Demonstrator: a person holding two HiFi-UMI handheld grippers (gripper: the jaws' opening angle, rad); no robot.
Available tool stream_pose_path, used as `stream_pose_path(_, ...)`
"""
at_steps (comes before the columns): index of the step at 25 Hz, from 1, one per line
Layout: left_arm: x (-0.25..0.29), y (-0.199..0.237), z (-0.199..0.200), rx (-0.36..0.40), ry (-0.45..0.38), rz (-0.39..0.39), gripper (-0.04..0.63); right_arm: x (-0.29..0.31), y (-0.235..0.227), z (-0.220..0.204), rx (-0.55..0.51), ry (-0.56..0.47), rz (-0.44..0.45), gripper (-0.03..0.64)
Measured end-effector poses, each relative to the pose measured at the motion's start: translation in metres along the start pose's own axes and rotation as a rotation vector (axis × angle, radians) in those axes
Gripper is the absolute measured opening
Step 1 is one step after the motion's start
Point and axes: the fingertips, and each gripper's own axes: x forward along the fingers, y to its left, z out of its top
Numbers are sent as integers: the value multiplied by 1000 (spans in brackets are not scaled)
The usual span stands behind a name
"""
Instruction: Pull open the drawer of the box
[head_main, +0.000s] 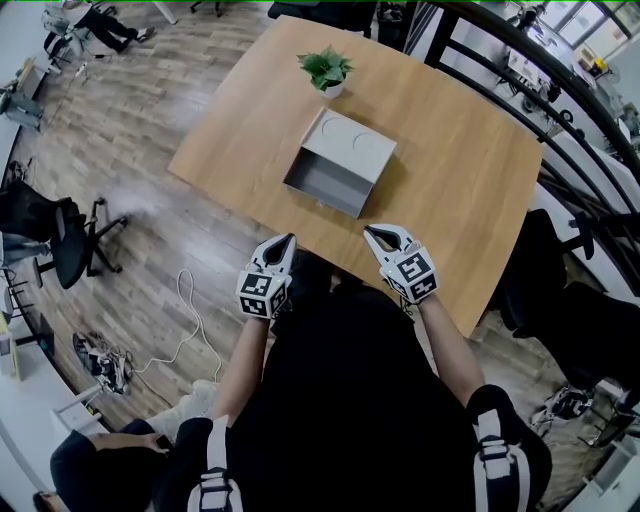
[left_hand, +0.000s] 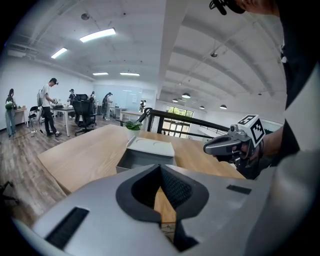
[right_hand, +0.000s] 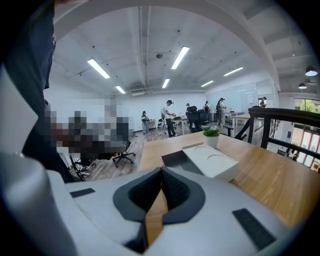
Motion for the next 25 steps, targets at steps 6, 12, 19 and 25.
stream_pose_path(6, -1, 13, 2, 4, 6, 19, 23, 3, -2, -7, 12, 7, -6, 25)
stream_pose_path(12, -1, 20, 4, -8, 3, 29, 23, 9, 0, -7, 23, 10, 1, 25)
stream_pose_path(19, -4, 24, 1, -27, 0, 42, 23, 16, 3, -4, 16, 13, 17, 25)
stream_pose_path(25, -4, 29, 1, -37, -4, 54, 23, 17, 0, -4, 15, 17, 18, 25)
